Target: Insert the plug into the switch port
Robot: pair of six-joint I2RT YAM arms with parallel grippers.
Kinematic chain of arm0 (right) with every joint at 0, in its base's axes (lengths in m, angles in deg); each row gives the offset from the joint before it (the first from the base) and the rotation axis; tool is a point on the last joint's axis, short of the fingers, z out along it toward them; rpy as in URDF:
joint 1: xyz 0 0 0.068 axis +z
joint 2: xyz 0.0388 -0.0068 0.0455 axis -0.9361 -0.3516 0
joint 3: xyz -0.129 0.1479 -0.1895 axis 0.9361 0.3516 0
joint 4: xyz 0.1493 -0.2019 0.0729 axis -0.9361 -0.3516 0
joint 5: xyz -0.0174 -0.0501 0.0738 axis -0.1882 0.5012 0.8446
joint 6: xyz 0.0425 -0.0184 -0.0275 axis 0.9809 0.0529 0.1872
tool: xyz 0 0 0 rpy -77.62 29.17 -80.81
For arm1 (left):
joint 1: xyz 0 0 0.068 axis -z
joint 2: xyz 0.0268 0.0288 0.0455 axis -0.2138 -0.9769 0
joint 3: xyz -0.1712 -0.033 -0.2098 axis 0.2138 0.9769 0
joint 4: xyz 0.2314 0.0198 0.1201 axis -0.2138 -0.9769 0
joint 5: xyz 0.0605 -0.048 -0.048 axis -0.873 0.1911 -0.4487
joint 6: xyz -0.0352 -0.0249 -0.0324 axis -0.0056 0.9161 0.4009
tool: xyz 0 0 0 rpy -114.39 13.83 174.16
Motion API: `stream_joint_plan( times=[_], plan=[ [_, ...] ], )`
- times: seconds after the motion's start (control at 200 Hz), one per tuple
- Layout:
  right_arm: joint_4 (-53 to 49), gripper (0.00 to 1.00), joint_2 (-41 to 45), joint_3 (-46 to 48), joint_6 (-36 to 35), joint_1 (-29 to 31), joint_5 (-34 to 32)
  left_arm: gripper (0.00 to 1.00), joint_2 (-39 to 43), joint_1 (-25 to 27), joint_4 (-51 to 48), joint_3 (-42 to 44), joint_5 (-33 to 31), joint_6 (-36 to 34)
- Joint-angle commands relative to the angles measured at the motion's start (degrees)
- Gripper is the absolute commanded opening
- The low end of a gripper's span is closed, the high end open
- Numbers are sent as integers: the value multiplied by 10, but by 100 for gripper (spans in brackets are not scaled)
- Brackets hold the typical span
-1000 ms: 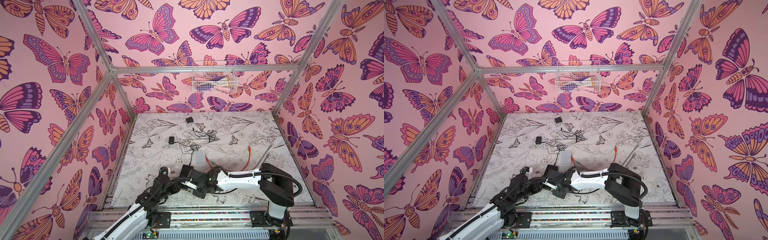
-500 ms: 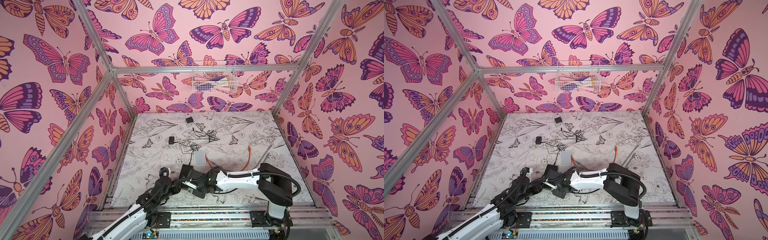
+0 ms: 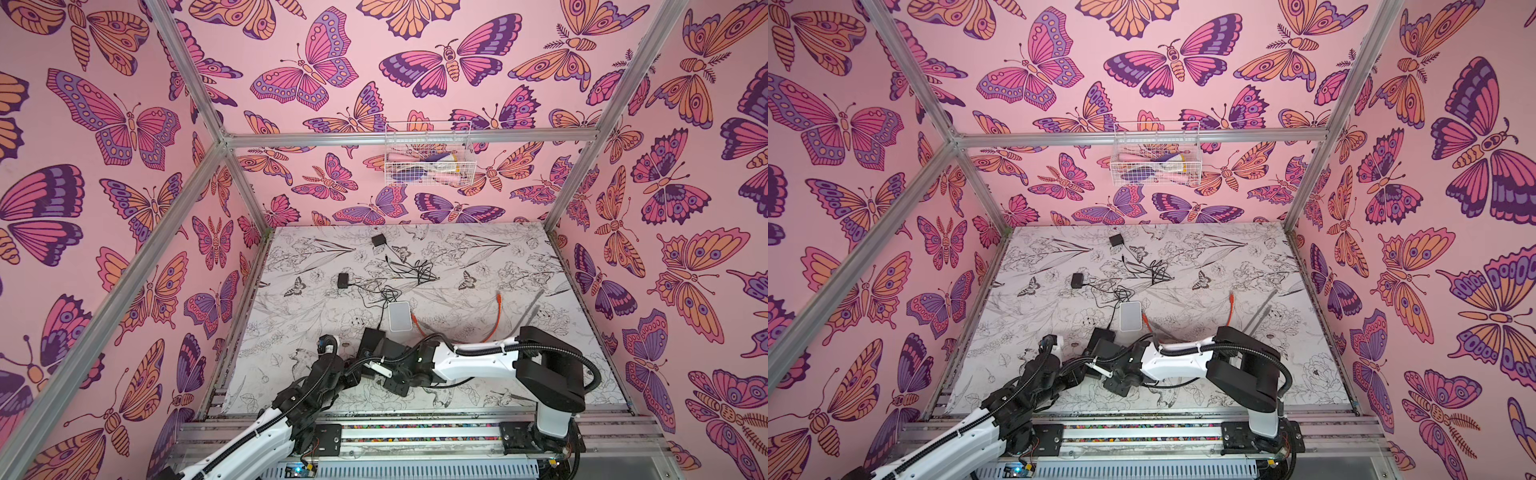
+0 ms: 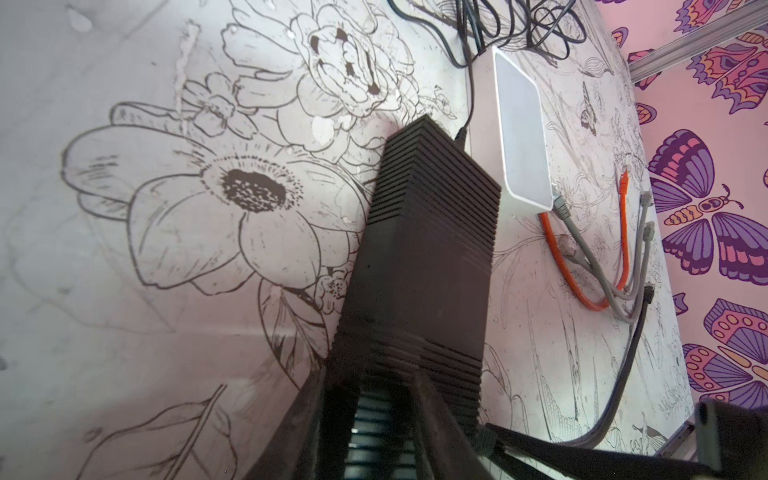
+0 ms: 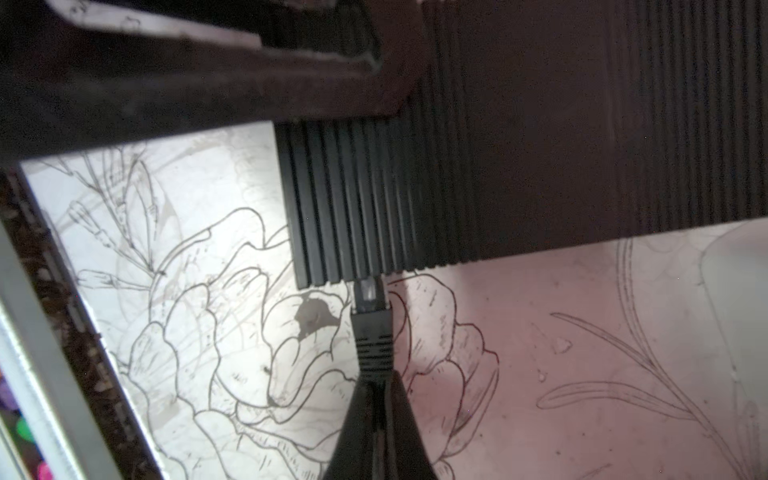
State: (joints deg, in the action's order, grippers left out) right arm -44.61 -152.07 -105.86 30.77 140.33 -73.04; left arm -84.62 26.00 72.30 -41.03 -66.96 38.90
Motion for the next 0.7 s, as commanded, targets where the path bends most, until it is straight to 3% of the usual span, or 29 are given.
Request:
stream_joint_plan(
  times=[0.0,0.301,0.471,0.696],
  plan=[
    [253,0,12,-40,13,3,36,35,4,31,-41,37,118,18],
    [204,0,17,-20,12,3,7,38,54,32,-104,30,81,21],
    [190,26,44,18,13,0,-24,41,133,30,-187,15,26,30],
    [153,35,88,54,8,-10,-47,43,214,30,-280,-7,-18,31]
  ],
)
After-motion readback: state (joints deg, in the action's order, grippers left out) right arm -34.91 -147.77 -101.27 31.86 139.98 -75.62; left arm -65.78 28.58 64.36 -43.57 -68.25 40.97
